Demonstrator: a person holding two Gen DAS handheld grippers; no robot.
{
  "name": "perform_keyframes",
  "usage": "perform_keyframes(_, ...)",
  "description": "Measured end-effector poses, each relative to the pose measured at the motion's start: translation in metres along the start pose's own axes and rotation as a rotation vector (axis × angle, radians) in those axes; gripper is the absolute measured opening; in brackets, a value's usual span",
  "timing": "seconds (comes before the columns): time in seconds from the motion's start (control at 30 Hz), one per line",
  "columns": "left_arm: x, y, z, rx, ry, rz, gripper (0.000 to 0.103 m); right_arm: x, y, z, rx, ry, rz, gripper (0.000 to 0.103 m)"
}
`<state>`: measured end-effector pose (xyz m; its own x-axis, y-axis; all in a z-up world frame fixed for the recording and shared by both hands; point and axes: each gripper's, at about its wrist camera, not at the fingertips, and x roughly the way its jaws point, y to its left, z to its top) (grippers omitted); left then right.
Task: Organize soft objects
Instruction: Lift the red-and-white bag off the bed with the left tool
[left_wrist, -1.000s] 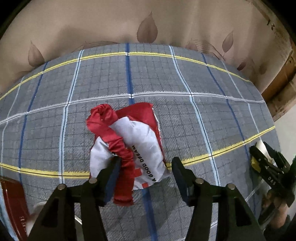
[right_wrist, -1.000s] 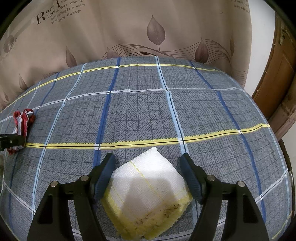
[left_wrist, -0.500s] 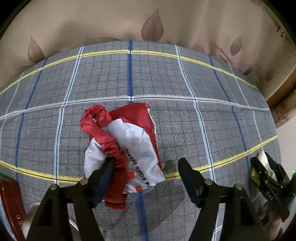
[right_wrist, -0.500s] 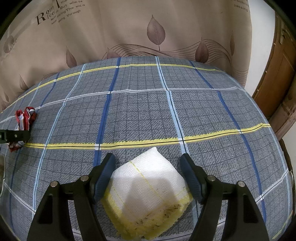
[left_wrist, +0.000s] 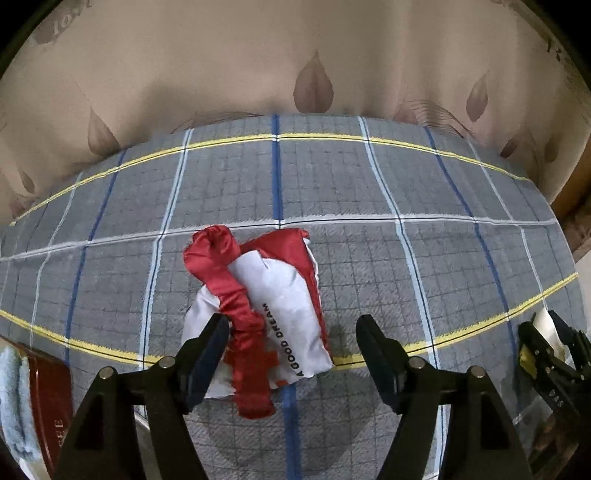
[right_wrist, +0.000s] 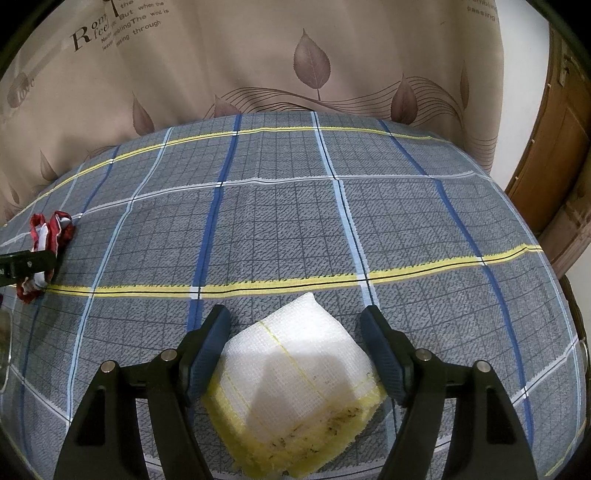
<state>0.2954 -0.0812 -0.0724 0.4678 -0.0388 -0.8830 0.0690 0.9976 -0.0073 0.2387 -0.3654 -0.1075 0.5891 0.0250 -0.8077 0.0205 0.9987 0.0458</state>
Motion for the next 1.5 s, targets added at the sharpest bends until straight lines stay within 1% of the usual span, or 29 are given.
perform_keyframes(0.07, 0.004, 0.002, 0.002, -0.007, 0.013, 0.009, 0.073, 0.000, 0.000, 0.000, 0.000, 0.000, 0.000, 0.071)
perform_keyframes(0.23, 0.004, 0.001, 0.004, -0.012, -0.007, 0.007, 0.073, 0.000, 0.000, 0.000, 0.000, 0.000, 0.000, 0.071)
perform_keyframes(0.4, -0.011, 0.002, -0.001, 0.010, -0.066, 0.018, 0.073, 0.001, 0.001, 0.000, 0.000, 0.001, 0.000, 0.072)
perform_keyframes(0.5, -0.012, 0.001, 0.001, 0.016, -0.062, 0.018, 0.073, 0.000, 0.001, -0.001, -0.001, 0.001, -0.001, 0.072)
perform_keyframes(0.57, -0.013, 0.003, 0.003, 0.005, -0.067, 0.033, 0.073, 0.001, 0.001, 0.000, -0.001, 0.001, 0.000, 0.072)
perform_keyframes(0.63, -0.014, 0.006, 0.004, -0.009, -0.074, 0.030, 0.073, 0.001, 0.000, 0.000, -0.002, 0.002, -0.001, 0.072)
perform_keyframes(0.73, -0.010, 0.009, 0.007, -0.016, -0.057, 0.037, 0.073, 0.001, 0.001, -0.001, -0.001, 0.001, -0.001, 0.072)
perform_keyframes(0.93, 0.018, 0.014, 0.005, -0.045, 0.018, 0.045, 0.073, 0.001, 0.001, -0.001, -0.001, 0.001, -0.001, 0.073)
perform_keyframes(1.03, 0.023, 0.010, 0.005, -0.024, 0.010, 0.068, 0.073, 0.001, 0.001, -0.001, -0.001, 0.001, -0.001, 0.073)
perform_keyframes(1.1, 0.026, 0.012, 0.006, -0.027, 0.014, 0.063, 0.075, 0.001, 0.001, -0.001, -0.001, 0.001, -0.002, 0.073)
perform_keyframes(1.17, 0.028, 0.015, 0.010, -0.051, 0.023, 0.055, 0.075, 0.001, 0.001, -0.001, -0.001, 0.001, -0.001, 0.073)
perform_keyframes(1.3, 0.030, 0.015, 0.011, -0.050, 0.034, 0.055, 0.074, 0.001, 0.001, -0.001, -0.001, 0.001, -0.001, 0.073)
perform_keyframes(1.33, 0.030, 0.014, 0.011, -0.040, 0.035, 0.058, 0.073, 0.001, 0.001, -0.001, -0.001, 0.001, -0.001, 0.073)
perform_keyframes(1.37, 0.028, 0.011, 0.010, -0.032, 0.034, 0.063, 0.068, 0.001, 0.001, -0.001, -0.001, 0.001, -0.002, 0.073)
perform_keyframes(1.4, 0.027, 0.009, 0.011, -0.025, 0.032, 0.068, 0.058, 0.001, 0.002, -0.001, -0.001, 0.001, -0.002, 0.073)
perform_keyframes(1.43, 0.026, 0.009, 0.013, -0.019, 0.030, 0.071, 0.051, 0.001, 0.001, -0.001, -0.001, 0.002, -0.002, 0.073)
perform_keyframes(1.47, 0.025, 0.009, 0.012, -0.014, 0.028, 0.076, 0.038, 0.001, 0.001, -0.001, -0.001, 0.002, -0.002, 0.073)
perform_keyframes(1.5, 0.023, 0.009, 0.012, -0.012, 0.029, 0.087, 0.030, 0.001, 0.001, -0.001, -0.001, 0.002, -0.002, 0.073)
